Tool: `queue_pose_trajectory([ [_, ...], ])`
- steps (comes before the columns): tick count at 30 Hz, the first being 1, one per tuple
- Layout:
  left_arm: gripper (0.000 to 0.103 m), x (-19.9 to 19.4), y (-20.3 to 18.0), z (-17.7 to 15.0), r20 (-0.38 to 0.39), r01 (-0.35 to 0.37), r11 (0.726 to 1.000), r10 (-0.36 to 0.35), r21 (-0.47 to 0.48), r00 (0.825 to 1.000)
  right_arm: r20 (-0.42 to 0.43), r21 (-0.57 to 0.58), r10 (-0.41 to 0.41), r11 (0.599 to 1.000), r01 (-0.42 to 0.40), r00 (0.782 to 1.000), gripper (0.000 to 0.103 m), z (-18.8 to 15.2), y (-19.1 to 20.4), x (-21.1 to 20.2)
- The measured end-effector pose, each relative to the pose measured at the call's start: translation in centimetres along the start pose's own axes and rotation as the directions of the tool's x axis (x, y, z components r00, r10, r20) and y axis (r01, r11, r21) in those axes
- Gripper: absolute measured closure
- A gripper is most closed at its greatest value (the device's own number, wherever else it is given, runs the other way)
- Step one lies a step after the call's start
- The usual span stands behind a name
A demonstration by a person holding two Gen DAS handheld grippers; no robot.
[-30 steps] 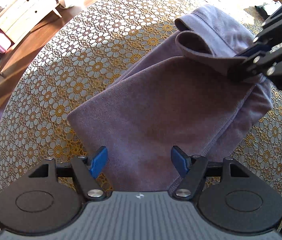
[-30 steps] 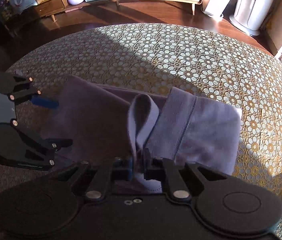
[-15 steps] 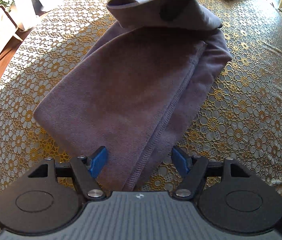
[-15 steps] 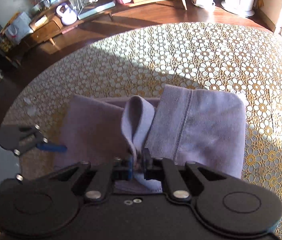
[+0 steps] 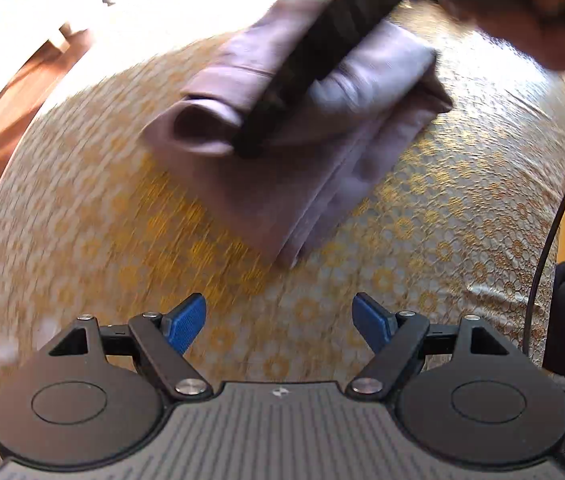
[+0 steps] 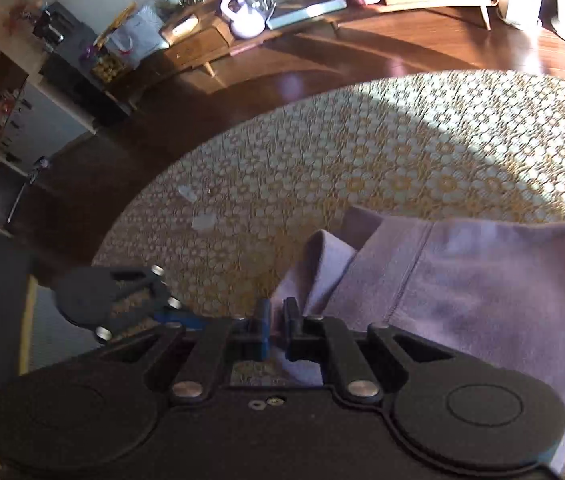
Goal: Fold clothes
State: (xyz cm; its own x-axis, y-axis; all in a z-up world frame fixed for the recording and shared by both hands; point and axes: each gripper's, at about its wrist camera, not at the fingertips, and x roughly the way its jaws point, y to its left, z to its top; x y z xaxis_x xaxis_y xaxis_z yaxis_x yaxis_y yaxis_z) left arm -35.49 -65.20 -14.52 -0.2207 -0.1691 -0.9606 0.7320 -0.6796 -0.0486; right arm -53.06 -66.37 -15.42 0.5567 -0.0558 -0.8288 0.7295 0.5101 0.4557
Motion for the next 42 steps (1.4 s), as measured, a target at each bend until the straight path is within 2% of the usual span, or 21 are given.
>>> queue_pose_trajectory([
  [2,0.023,-0.3,0.9,-0.9,-0.001,-0.010,0.998,0.010,-0.059,1.000,-0.088,0.008,0.024,1.000,-0.023,0.996,0.000,-0.9,-0.4,1.9],
  [4,0.023,-0.6,1.6,-1.2,0.015,-0.001,0.994,0.003,-0.111,1.000,-0.122,0.003,0.034,0.999,-0.034,0.992,0.000,-1.8,-0.7,1.6],
  [8,0.023,-0.8,1.5,0.2,0.079,0.034,0.986,-0.022,-0.163,0.997,-0.081,-0.080,0.020,0.996,-0.027,0.996,0.000,-2.9,-1.3,-3.1],
  [10,0.023,-1.0,1.6,1.6,0.123,0.079,0.977,-0.056,-0.197,0.991,-0.075,-0.138,-0.027,0.990,0.016,0.997,0.000,-3.7,-2.1,-5.4],
  [13,0.023,-0.7,1.9,4.0,0.171,0.166,0.950,-0.123,-0.266,0.978,-0.067,-0.213,-0.110,0.973,0.094,0.992,0.000,-5.2,-3.6,-8.4],
  [17,0.023,0.5,2.4,7.3,0.217,0.213,0.911,-0.142,-0.354,0.966,-0.078,-0.208,-0.210,0.960,0.190,0.975,0.000,-7.5,-6.9,-10.6],
  [23,0.023,4.5,5.1,11.0,0.155,0.158,0.839,-0.089,-0.521,0.984,-0.092,-0.196,-0.263,0.951,0.241,0.960,0.000,-10.2,-9.6,-10.8],
  [25,0.023,5.6,5.8,11.6,0.150,0.173,0.791,-0.104,-0.587,0.983,-0.083,-0.198,-0.289,0.943,0.268,0.954,0.000,-10.8,-10.0,-10.0],
  [28,0.023,6.5,6.0,12.0,0.182,0.241,0.707,-0.159,-0.665,0.970,-0.056,-0.174,-0.320,0.936,0.306,0.946,0.000,-11.2,-10.8,-9.3],
  [30,0.023,6.8,5.6,12.1,0.183,0.232,0.688,-0.146,-0.688,0.972,-0.037,-0.148,-0.341,0.931,0.333,0.939,0.000,-11.3,-11.3,-9.0],
  [32,0.026,6.9,5.2,12.2,0.176,0.201,0.694,-0.108,-0.692,0.979,-0.013,-0.129,-0.369,0.922,0.364,0.929,0.000,-11.4,-11.7,-8.6],
  [33,0.042,7.0,4.9,12.3,0.155,0.158,0.711,-0.070,-0.685,0.985,0.003,-0.126,-0.376,0.919,0.373,0.927,0.000,-11.4,-11.7,-8.4],
  [35,0.054,7.1,4.2,12.5,0.117,0.080,0.743,-0.002,-0.665,0.993,0.028,-0.138,-0.398,0.907,0.398,0.917,0.000,-11.6,-11.4,-7.8],
  [38,0.054,7.4,2.9,12.9,0.090,0.008,0.801,0.057,-0.599,0.994,0.023,-0.168,-0.457,0.875,0.454,0.889,0.000,-12.0,-11.3,-6.8],
  [42,0.053,7.7,2.1,13.4,0.077,-0.023,0.828,0.080,-0.561,0.994,0.024,-0.186,-0.522,0.836,0.517,0.853,0.000,-13.3,-13.0,-8.1],
])
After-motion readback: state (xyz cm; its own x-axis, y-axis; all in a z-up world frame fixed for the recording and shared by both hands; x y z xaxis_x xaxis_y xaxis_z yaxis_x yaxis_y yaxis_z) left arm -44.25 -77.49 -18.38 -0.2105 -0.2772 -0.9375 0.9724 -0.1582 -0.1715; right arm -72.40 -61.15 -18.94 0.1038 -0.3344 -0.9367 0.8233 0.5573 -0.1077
